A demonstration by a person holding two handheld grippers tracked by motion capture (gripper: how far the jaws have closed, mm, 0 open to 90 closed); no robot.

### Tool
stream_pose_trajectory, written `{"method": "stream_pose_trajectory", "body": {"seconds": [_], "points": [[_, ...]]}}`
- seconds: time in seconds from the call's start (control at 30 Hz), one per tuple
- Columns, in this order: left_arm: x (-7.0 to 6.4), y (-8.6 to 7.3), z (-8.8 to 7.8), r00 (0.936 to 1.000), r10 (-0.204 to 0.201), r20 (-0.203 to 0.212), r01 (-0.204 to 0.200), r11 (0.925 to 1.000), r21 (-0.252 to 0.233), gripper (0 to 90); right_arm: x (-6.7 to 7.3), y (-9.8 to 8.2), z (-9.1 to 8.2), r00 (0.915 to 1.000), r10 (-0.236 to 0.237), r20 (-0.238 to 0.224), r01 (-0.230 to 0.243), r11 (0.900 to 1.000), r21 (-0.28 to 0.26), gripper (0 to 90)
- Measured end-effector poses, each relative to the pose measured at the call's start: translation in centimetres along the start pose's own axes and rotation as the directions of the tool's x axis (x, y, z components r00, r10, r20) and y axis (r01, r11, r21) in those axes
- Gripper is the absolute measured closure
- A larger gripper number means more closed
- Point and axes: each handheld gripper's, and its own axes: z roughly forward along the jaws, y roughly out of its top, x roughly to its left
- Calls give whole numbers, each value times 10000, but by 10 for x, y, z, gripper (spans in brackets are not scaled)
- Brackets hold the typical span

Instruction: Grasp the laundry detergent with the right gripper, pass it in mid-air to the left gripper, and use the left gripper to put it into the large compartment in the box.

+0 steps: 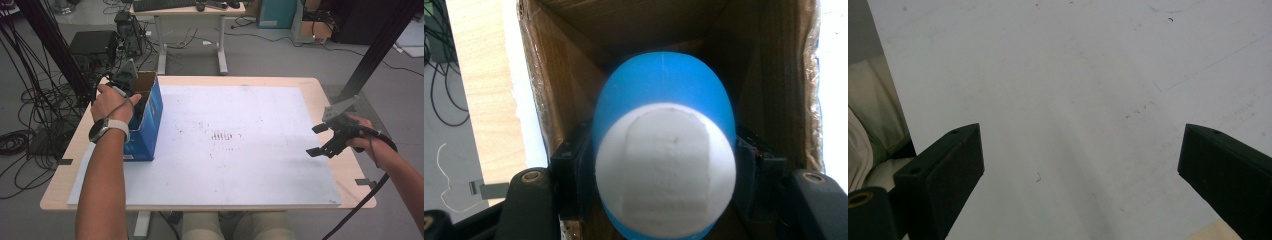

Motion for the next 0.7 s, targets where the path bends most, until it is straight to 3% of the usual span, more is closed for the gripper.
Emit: {"method": "stream_pose_trajectory", "body": {"seconds": [0.7], "points": [[0, 0, 0, 10000, 44, 20, -44, 10000, 1, 373, 0, 1, 0, 10000, -9, -16, 9, 10000, -1, 46]]}}
